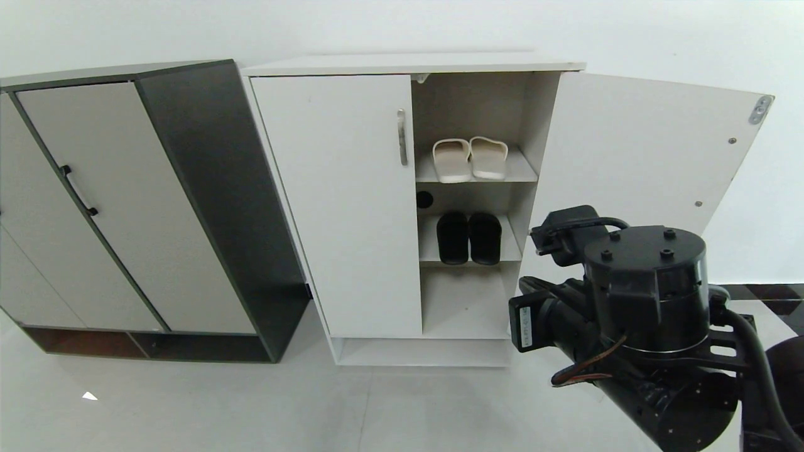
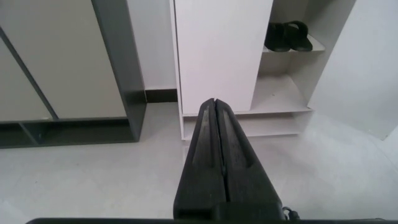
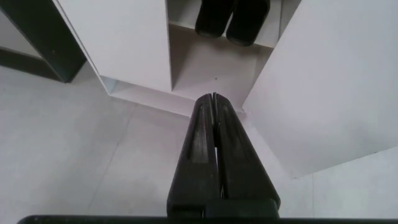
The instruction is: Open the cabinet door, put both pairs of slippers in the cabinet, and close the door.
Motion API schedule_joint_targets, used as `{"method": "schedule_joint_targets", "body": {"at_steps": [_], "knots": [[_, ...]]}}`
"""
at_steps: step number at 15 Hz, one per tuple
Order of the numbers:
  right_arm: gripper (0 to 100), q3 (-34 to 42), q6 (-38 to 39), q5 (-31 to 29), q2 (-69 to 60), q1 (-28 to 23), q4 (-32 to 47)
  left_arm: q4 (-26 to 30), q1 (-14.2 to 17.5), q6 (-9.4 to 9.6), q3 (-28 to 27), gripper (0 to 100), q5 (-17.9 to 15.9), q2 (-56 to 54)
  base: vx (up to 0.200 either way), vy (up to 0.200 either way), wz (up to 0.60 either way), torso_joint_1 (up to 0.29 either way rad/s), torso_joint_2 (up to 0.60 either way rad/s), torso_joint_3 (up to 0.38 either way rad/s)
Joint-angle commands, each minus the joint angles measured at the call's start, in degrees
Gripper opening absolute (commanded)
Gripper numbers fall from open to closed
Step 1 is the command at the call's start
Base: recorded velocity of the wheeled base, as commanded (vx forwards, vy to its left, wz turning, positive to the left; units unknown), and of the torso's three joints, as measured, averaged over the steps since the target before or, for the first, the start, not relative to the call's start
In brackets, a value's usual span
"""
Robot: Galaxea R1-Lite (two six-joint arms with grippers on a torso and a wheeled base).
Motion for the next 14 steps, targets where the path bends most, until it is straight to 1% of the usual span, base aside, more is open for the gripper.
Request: {"method": "schedule_joint_targets", "body": {"at_steps": [1, 9, 12, 14], "knots": [[0, 0.0, 0.0, 0.0, 0.2, 0.1, 0.0, 0.0, 0.0, -0.01, 0.0, 0, 0.0, 0.0, 0.000, 0.000, 0.00, 0.000, 0.00, 0.000], [0, 0.0, 0.0, 0.0, 0.1, 0.0, 0.0, 0.0, 0.0, -0.01, 0.0, 0, 0.0, 0.1, 0.000, 0.000, 0.00, 0.000, 0.00, 0.000], [0, 0.0, 0.0, 0.0, 0.2, -0.4, 0.0, 0.0, 0.0, -0.01, 0.0, 0, 0.0, 0.1, 0.000, 0.000, 0.00, 0.007, -0.17, -0.256], [0, 0.0, 0.0, 0.0, 0.2, -0.4, 0.0, 0.0, -0.1, -0.01, 0.0, 0, 0.0, 0.1, 0.000, 0.000, 0.00, 0.051, -0.38, -0.366]]}}
